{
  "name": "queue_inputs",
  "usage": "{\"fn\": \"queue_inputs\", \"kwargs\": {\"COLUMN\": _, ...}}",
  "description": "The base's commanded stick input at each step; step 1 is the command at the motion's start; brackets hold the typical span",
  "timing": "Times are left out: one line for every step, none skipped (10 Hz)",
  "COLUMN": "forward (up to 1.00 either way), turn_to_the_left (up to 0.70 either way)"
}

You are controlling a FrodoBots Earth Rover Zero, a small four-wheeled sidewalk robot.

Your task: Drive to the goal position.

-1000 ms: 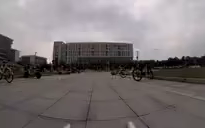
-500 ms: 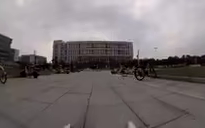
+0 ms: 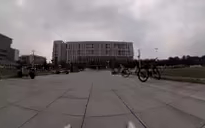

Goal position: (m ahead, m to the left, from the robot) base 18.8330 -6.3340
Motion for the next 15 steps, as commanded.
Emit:
{"fn": "queue_inputs", "kwargs": {"forward": 0.70, "turn_to_the_left": 0.00}}
{"fn": "queue_inputs", "kwargs": {"forward": 0.70, "turn_to_the_left": 0.00}}
{"fn": "queue_inputs", "kwargs": {"forward": 0.70, "turn_to_the_left": 0.00}}
{"fn": "queue_inputs", "kwargs": {"forward": 0.70, "turn_to_the_left": 0.00}}
{"fn": "queue_inputs", "kwargs": {"forward": 0.70, "turn_to_the_left": 0.00}}
{"fn": "queue_inputs", "kwargs": {"forward": 0.70, "turn_to_the_left": 0.00}}
{"fn": "queue_inputs", "kwargs": {"forward": 0.70, "turn_to_the_left": 0.00}}
{"fn": "queue_inputs", "kwargs": {"forward": 0.70, "turn_to_the_left": 0.00}}
{"fn": "queue_inputs", "kwargs": {"forward": 0.70, "turn_to_the_left": 0.00}}
{"fn": "queue_inputs", "kwargs": {"forward": 0.70, "turn_to_the_left": 0.00}}
{"fn": "queue_inputs", "kwargs": {"forward": 0.70, "turn_to_the_left": 0.00}}
{"fn": "queue_inputs", "kwargs": {"forward": 0.70, "turn_to_the_left": 0.00}}
{"fn": "queue_inputs", "kwargs": {"forward": 0.70, "turn_to_the_left": 0.00}}
{"fn": "queue_inputs", "kwargs": {"forward": 0.70, "turn_to_the_left": 0.00}}
{"fn": "queue_inputs", "kwargs": {"forward": 0.70, "turn_to_the_left": 0.00}}
